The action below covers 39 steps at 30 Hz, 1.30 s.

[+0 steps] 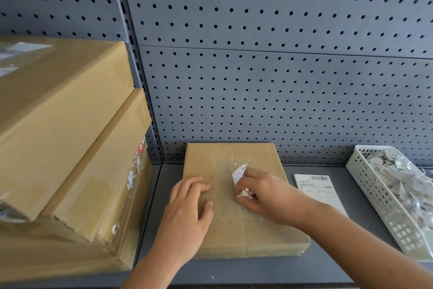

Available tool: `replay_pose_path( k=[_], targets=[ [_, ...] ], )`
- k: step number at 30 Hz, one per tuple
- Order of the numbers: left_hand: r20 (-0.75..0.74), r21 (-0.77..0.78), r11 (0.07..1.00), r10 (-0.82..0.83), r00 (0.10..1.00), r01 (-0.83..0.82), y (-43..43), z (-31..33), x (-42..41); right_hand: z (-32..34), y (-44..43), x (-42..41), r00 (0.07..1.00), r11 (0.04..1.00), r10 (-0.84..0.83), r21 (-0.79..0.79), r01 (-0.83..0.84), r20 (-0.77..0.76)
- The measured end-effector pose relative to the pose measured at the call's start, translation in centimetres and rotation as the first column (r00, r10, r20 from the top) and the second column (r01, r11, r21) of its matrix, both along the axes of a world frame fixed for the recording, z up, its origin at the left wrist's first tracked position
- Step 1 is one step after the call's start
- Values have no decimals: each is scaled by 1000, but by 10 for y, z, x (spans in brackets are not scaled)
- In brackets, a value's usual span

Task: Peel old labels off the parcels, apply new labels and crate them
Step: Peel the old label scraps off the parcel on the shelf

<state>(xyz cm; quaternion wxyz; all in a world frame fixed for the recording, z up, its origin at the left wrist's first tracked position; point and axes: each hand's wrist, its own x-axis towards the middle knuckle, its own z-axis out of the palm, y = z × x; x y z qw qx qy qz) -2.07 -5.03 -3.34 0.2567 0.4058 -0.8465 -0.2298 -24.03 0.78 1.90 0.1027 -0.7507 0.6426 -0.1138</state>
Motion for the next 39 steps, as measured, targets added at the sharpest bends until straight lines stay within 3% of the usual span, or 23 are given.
replay_pose_path(
  k=[6, 9, 19, 26, 30, 35, 39],
  targets=[
    [-14, 2, 1000, 1, 1000, -1, 0, -2, 0, -10, -3, 9, 986, 995, 8, -97, -24, -164],
    [-20, 2, 1000, 3, 1000, -3, 0, -2, 0, -12, -4, 10, 987, 987, -13, -158, -13, -162],
    [-25, 6, 1000, -5, 1000, 5, 0, -1, 0, -1, -6, -3, 954, 983, -169, -28, 182, 248],
    [-17, 5, 1000, -2, 1000, 2, 0, -1, 1, 5, -1, -7, 879, 962, -273, 132, 241, 391],
    [-11, 3, 1000, -1, 1000, 1, 0, -1, 0, 6, 4, -6, 850, 959, -284, 134, 251, 443],
    [-9, 0, 1000, -1, 1000, 1, -1, -1, 0, -2, 8, 0, 925, 982, -189, 86, 170, 329],
    [-13, 8, 1000, 2, 1000, -1, -1, -1, 0, -5, 3, 3, 962, 985, -157, -38, 170, 224]
  ],
)
